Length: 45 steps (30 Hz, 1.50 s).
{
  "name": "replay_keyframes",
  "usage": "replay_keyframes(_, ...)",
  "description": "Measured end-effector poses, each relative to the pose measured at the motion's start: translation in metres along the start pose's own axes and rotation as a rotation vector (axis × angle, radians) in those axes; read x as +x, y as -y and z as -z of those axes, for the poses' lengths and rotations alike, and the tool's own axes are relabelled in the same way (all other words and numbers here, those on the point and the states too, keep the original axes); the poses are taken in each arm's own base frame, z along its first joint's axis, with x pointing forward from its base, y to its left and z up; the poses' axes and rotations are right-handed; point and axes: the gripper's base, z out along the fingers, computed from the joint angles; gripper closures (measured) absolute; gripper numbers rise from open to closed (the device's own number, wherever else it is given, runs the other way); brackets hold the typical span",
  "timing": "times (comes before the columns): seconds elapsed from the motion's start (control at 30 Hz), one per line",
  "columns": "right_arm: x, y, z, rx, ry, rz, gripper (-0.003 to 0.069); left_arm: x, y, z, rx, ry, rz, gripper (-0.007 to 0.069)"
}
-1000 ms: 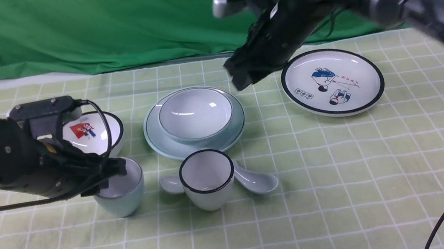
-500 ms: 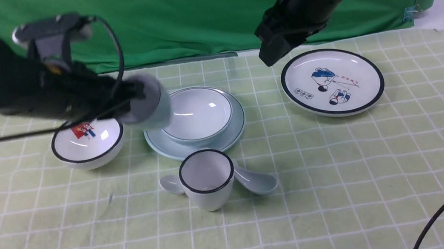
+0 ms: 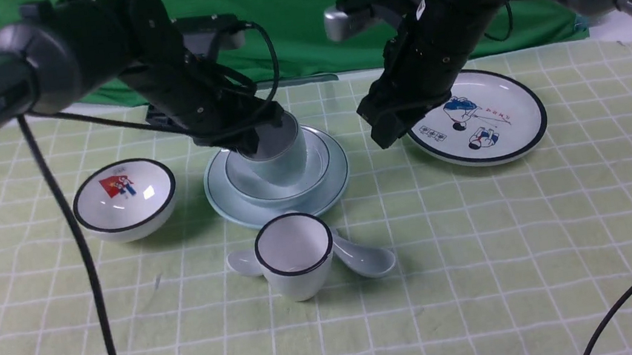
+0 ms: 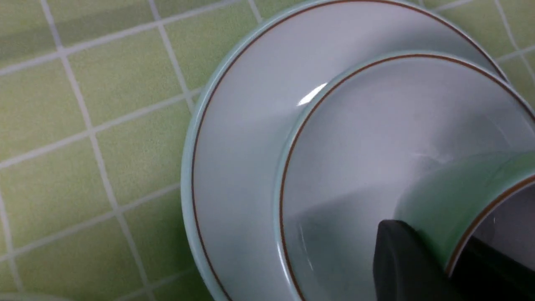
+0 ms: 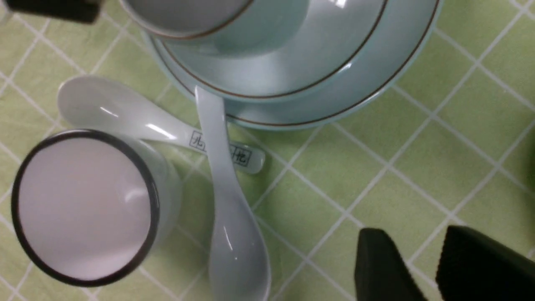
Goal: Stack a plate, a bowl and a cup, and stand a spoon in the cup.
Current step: Use the left arm to put the blue teacup into the blue rice bowl in the middle, then use the right arm to grab a blue soup spoon
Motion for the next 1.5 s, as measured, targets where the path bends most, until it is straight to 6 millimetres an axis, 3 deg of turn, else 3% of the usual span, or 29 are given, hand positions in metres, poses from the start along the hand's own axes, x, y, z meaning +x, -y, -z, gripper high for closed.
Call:
replay_keyframes(0.1,0.001,-0.001,0.0,-0.004,-0.014,0.001,0.0411,-0.002,0.0,-0.008,-0.002,-0.011,-0.01,0.0609)
replay_keyframes(0.23,0.0,-0.009,-0.003,-0.011,-0.022,0.018,0.0389,-0.003,0.002,-0.007,0.003,-0.036,-0.017,0.0534)
replay_keyframes(0.37,-0.002,-0.032,-0.009,-0.035,-0.031,0.086,0.0309,-0.009,0.004,0.009,-0.004,-0.085,-0.053,0.0373)
replay_keyframes(0.5,-0.003,-0.05,-0.015,-0.051,-0.042,0.154,0.0268,-0.011,0.003,0.048,-0.052,-0.13,-0.114,0.0267)
replay_keyframes(0.57,-0.002,-0.052,-0.02,-0.05,-0.059,0.164,0.0264,-0.011,0.0,0.075,-0.078,-0.135,-0.12,0.0245)
replay_keyframes(0.6,-0.001,-0.052,-0.021,-0.05,-0.061,0.164,0.0264,-0.011,0.0,0.078,-0.08,-0.134,-0.119,0.0244)
replay_keyframes(0.67,0.004,-0.048,-0.031,-0.036,-0.082,0.16,0.0262,-0.011,-0.004,0.12,-0.091,-0.078,-0.102,0.0239)
replay_keyframes(0.7,0.006,-0.047,-0.034,-0.034,-0.087,0.158,0.0262,-0.009,-0.005,0.13,-0.092,-0.063,-0.096,0.024)
replay_keyframes(0.77,0.013,-0.043,-0.048,-0.021,-0.092,0.146,0.026,0.002,-0.009,0.171,-0.092,0.007,-0.062,0.0254)
replay_keyframes(0.87,0.02,-0.04,-0.063,-0.006,-0.077,0.134,0.026,0.026,-0.008,0.208,-0.105,0.101,-0.028,0.0285)
replay_keyframes(0.9,0.02,-0.041,-0.064,-0.005,-0.076,0.135,0.026,0.026,-0.007,0.212,-0.107,0.117,-0.027,0.0287)
replay_keyframes(0.93,0.02,-0.041,-0.069,-0.001,-0.063,0.137,0.026,0.041,-0.006,0.228,-0.118,0.164,-0.013,0.0304)
replay_keyframes(1.07,0.018,-0.048,-0.085,-0.001,-0.03,0.139,0.0259,0.084,0.001,0.254,-0.139,0.22,-0.003,0.0344)
replay_keyframes(1.17,0.02,-0.052,-0.095,-0.009,-0.034,0.142,0.0259,0.11,0.003,0.259,-0.158,0.22,-0.007,0.0363)
replay_keyframes(1.2,0.021,-0.054,-0.1,-0.014,-0.041,0.145,0.0259,0.128,0.003,0.258,-0.179,0.215,-0.013,0.0372)
replay_keyframes(1.23,0.022,-0.054,-0.102,-0.015,-0.045,0.145,0.0259,0.13,0.003,0.258,-0.183,0.22,-0.014,0.0375)
replay_keyframes(1.3,0.025,-0.054,-0.113,-0.02,-0.064,0.142,0.0259,0.159,0.0,0.25,-0.232,0.224,-0.031,0.0382)
replay_keyframes(1.37,0.028,-0.053,-0.12,-0.022,-0.08,0.138,0.0265,0.174,-0.003,0.243,-0.259,0.229,-0.03,0.0382)
replay_keyframes(1.43,0.029,-0.053,-0.122,-0.023,-0.085,0.137,0.0281,0.184,-0.004,0.238,-0.272,0.22,-0.034,0.0382)
replay_keyframes(1.5,0.03,-0.053,-0.123,-0.025,-0.091,0.137,0.0351,0.197,-0.006,0.229,-0.284,0.208,-0.037,0.0382)
